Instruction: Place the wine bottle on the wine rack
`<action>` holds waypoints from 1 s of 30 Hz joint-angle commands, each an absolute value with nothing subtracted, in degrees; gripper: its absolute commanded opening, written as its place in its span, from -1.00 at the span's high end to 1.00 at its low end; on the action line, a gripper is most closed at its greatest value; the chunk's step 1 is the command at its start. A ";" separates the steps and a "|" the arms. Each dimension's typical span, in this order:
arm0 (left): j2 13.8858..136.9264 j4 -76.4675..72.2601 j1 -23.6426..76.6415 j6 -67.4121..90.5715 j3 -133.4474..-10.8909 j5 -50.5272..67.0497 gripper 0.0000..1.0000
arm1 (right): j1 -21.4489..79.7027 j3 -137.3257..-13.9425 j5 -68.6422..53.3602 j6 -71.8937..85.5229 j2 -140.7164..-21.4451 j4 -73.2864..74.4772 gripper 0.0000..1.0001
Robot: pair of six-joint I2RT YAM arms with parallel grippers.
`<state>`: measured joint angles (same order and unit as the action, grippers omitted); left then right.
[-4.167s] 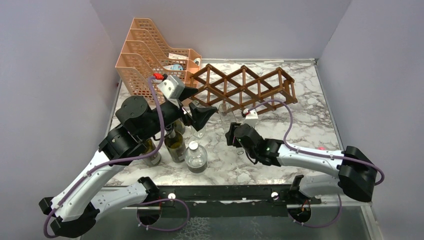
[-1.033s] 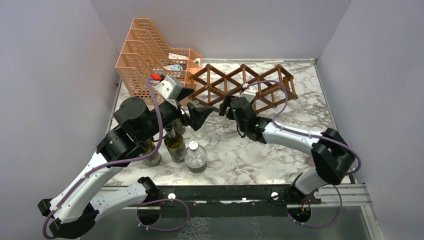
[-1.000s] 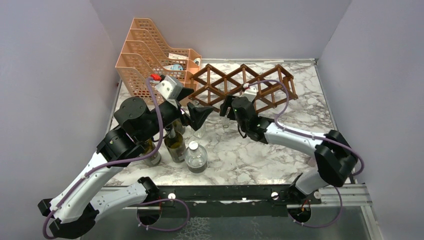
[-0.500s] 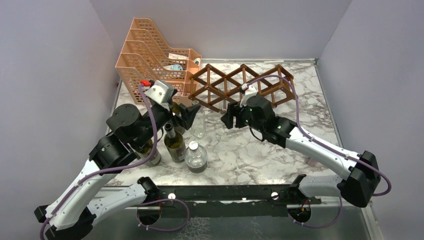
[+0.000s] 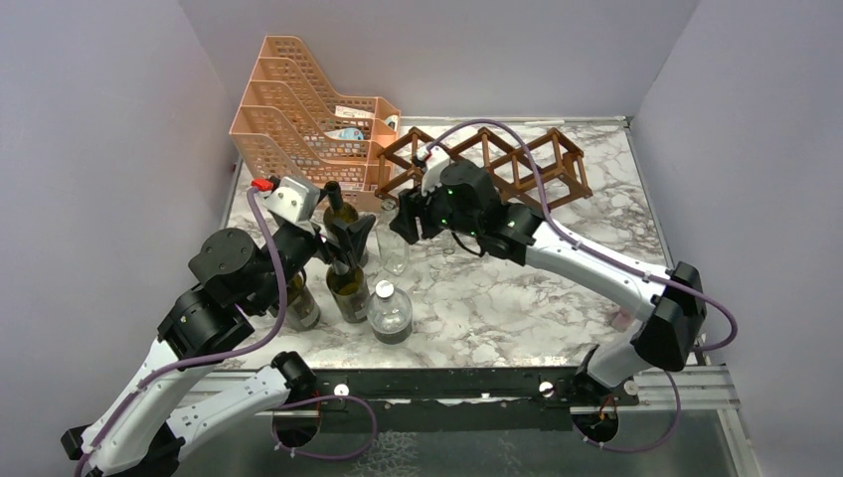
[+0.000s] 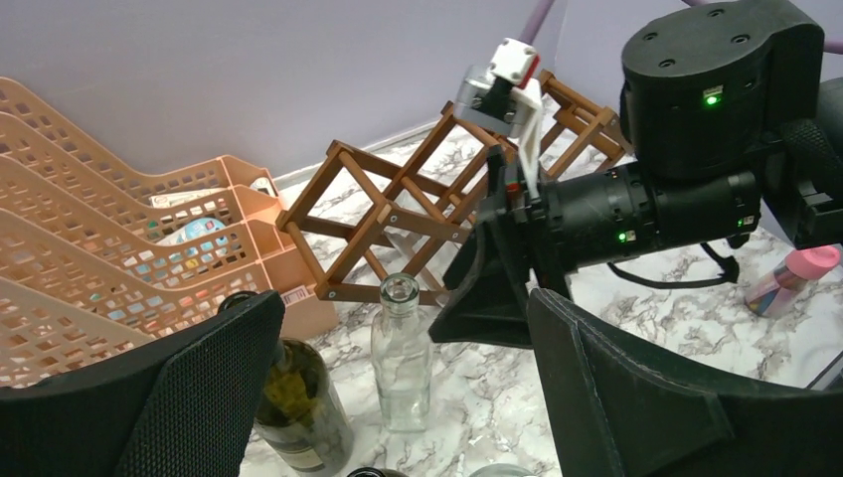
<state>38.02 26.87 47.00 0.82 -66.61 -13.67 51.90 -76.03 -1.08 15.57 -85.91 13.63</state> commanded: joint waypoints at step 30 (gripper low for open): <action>39.14 31.39 47.18 4.83 -67.60 -12.02 -0.98 | 56.11 -80.70 2.55 -0.66 -94.89 5.27 -0.06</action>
<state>39.29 31.48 47.00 4.08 -66.48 -13.45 55.72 -80.25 4.60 0.78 -94.54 7.90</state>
